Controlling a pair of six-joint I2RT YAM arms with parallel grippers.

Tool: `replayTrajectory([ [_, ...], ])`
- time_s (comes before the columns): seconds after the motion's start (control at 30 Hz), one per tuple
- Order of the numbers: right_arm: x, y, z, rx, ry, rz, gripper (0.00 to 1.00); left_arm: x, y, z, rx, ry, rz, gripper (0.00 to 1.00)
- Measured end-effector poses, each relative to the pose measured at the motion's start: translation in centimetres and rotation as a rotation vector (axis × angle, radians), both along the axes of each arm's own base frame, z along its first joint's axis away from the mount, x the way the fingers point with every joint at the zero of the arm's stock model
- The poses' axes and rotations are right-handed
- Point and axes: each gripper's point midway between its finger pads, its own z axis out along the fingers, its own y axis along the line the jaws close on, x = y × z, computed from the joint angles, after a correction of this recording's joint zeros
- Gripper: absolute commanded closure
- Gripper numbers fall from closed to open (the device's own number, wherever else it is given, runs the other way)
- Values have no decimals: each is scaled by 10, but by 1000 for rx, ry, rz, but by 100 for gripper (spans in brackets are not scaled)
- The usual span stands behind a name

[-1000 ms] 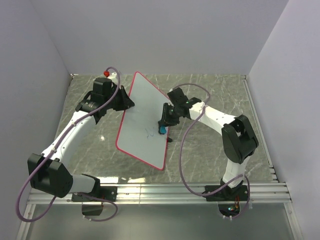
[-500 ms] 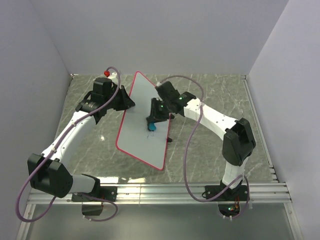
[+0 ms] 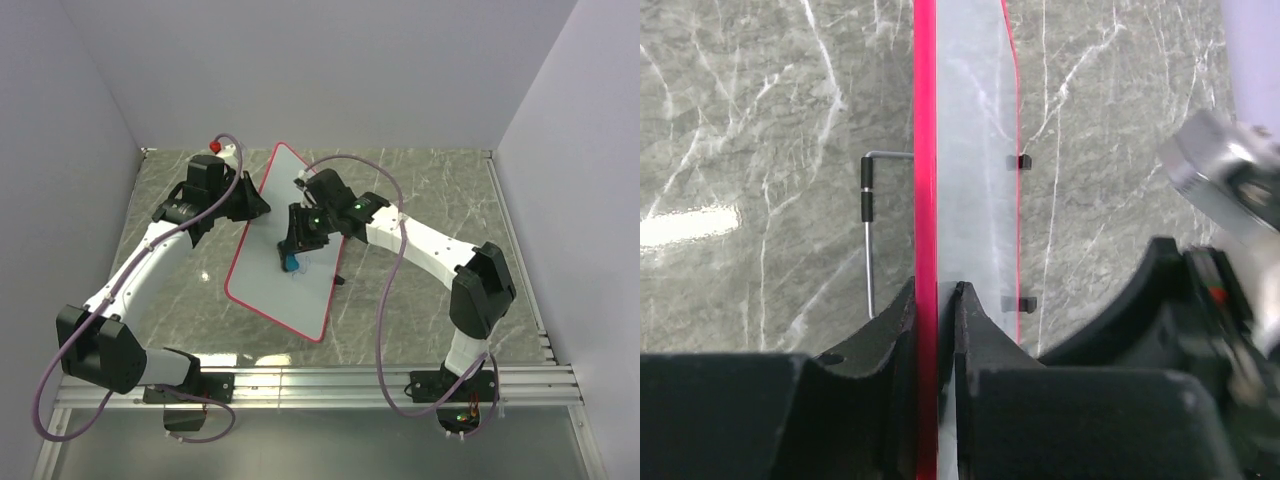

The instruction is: Erase the whiteboard

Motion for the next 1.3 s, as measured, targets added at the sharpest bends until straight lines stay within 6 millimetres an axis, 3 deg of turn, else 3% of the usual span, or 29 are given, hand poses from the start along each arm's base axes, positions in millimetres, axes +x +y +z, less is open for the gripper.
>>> replayTrajectory([
  [0.3,20,-64,-73,-143,75,-159,100,1,2,-2,1,3,12,100],
  [0.43,24,-73,-82,-179,77,-194,100,2,2,-2,0,2,13,100],
  [0.73,16,-66,-70,-203,5,-186,100,4,-2,-1,-11,-5,-1,100],
  [1.07,-42,2,0,40,-112,37,100,13,-10,0,-32,-20,-28,100],
  [1.3,-38,5,-3,63,-136,39,100,16,-12,-1,-29,-20,-38,100],
])
